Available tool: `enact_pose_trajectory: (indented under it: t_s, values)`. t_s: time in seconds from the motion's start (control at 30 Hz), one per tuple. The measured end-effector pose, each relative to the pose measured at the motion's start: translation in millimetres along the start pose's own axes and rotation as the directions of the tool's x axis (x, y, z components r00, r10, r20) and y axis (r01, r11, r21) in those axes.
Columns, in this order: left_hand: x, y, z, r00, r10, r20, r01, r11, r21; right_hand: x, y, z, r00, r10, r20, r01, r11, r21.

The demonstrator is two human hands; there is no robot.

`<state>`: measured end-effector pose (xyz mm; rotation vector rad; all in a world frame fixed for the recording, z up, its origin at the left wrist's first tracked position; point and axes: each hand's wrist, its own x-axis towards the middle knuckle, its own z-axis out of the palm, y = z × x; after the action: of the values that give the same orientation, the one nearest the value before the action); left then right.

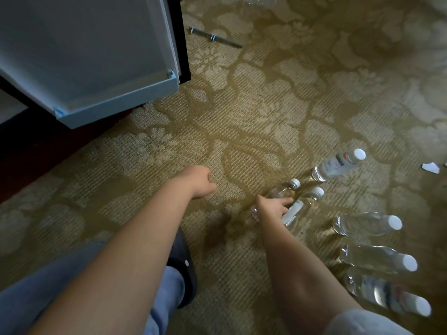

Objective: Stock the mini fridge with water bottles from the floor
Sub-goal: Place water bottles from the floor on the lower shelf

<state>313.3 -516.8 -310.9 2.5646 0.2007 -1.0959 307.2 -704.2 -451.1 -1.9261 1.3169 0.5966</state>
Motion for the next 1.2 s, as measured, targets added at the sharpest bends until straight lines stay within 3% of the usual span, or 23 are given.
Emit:
enact_pose_trajectory:
  t_s: [0.13,0.23,0.37,0.47,0.53,0.67,0.8,0.87,0.93,1.07,1.13,1.2]
  values:
    - [-6,1,4,1.0,0.009,0.008,-0.008,0.998,-0.065,-12,-11,-7,0.991,-0.023,0.132,-0.026,0.934,0.356]
    - [-16,4,2,1.0,0.005,-0.008,-0.006,0.993,-0.119,-24,-13,-11,0.941,-0.194,0.276,0.014,0.84,0.542]
    - [-31,9,-2,0.997,0.0,-0.075,-0.01,0.991,-0.134,-51,-3,-24,0.795,-0.423,0.434,0.082,0.785,0.614]
    - [-42,20,-2,0.995,0.026,-0.099,-0.04,0.988,-0.146,-73,7,-41,0.718,-0.478,0.506,0.149,0.816,0.559]
    - [-47,29,-1,0.996,0.038,-0.081,-0.057,0.967,-0.247,-84,15,-51,0.624,-0.547,0.558,0.198,0.801,0.564]
    - [-52,45,5,0.992,-0.027,-0.124,-0.044,0.841,-0.539,-104,25,-62,0.461,-0.673,0.578,0.353,0.737,0.576]
    - [-51,47,6,0.947,-0.258,-0.19,0.004,0.602,-0.799,-120,35,-61,0.388,-0.703,0.596,0.435,0.709,0.555]
    - [-49,44,7,0.922,-0.314,-0.225,-0.013,0.557,-0.83,-121,39,-57,0.37,-0.713,0.595,0.491,0.694,0.526]
    - [-49,46,13,0.902,-0.329,-0.28,-0.025,0.608,-0.794,-115,41,-54,0.354,-0.708,0.611,0.574,0.68,0.456]
    - [-48,52,25,0.862,-0.345,-0.373,-0.028,0.7,-0.713,-87,46,-65,0.361,-0.515,0.778,0.539,0.796,0.276]
    - [-47,51,24,0.856,-0.341,-0.389,-0.015,0.735,-0.678,-69,52,-67,0.443,-0.413,0.796,0.54,0.832,0.131]
    - [-44,49,24,0.861,-0.328,-0.39,0.005,0.772,-0.636,-51,56,-64,0.61,-0.455,0.648,0.564,0.824,0.048]
